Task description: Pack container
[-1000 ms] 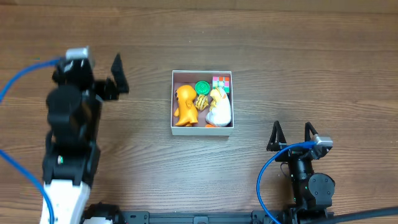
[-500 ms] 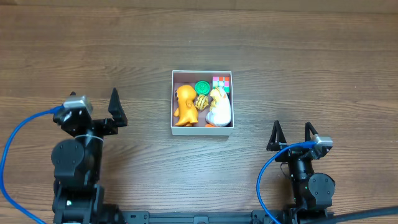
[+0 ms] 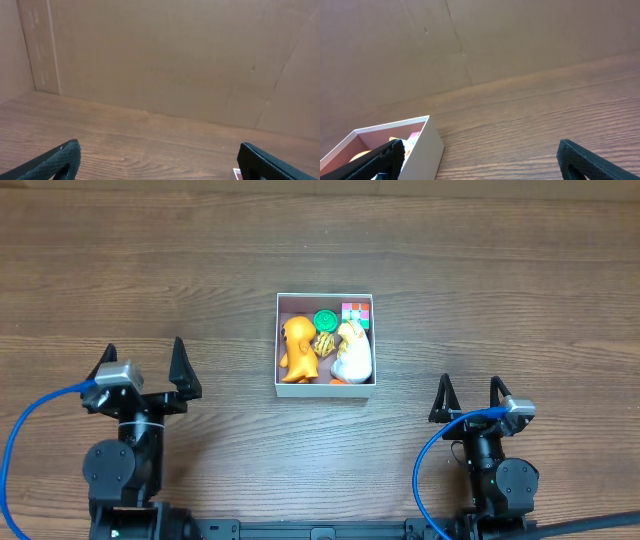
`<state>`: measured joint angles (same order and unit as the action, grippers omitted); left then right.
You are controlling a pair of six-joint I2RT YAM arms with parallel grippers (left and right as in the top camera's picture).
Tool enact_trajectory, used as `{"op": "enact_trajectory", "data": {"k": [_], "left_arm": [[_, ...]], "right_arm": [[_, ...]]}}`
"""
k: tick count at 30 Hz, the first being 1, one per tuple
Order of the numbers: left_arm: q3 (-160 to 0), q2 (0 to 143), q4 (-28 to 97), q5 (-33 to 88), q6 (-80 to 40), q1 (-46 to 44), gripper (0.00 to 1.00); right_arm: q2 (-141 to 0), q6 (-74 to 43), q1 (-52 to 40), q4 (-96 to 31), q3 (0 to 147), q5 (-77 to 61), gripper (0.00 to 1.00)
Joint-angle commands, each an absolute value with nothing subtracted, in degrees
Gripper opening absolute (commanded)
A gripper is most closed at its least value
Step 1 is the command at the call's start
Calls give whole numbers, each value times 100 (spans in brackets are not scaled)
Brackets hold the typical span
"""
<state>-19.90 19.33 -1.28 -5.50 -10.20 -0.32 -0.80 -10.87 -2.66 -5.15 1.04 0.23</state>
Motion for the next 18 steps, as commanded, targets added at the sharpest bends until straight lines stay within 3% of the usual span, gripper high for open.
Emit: {"op": "enact_trajectory", "data": {"k": [1, 18], "left_arm": [[-1756, 1647, -134, -637, -1448, -3, 100], [-1361, 834, -183, -644, -1590, -3, 100]], "right_arm": [[-16, -1063, -259, -480, 45, -14, 100], [-16, -1063, -259, -480, 45, -14, 100]]}}
